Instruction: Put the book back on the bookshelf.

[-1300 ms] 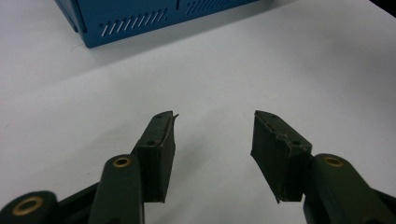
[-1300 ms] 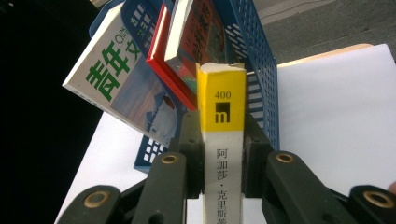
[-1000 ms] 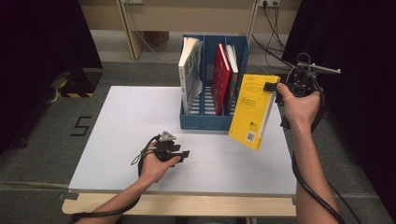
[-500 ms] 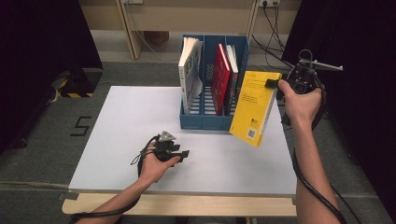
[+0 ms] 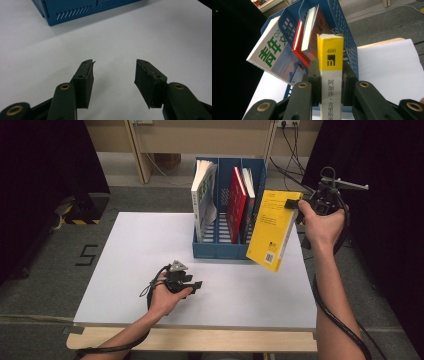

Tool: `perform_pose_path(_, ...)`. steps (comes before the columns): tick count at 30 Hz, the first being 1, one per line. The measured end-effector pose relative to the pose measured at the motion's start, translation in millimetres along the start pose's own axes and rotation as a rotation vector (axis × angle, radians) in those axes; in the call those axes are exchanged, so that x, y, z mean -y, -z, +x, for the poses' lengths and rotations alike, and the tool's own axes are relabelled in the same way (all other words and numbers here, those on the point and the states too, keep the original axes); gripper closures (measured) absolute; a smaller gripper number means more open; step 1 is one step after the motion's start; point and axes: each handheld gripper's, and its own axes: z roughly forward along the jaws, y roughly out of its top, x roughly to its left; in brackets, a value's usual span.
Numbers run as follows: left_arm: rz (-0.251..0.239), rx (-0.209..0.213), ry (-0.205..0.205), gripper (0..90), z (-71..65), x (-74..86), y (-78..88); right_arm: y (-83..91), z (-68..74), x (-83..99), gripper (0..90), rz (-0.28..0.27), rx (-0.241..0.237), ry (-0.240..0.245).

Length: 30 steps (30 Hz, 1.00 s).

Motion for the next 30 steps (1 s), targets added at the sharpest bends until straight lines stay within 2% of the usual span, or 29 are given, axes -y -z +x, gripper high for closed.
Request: perform_pose_path(30, 0.000, -0.003, -0.001, 48.7, 2.1, 1.2, 0.9, -10.0, 4.7, -11.1, 76.1, -0.043, 0.021, 0.016)
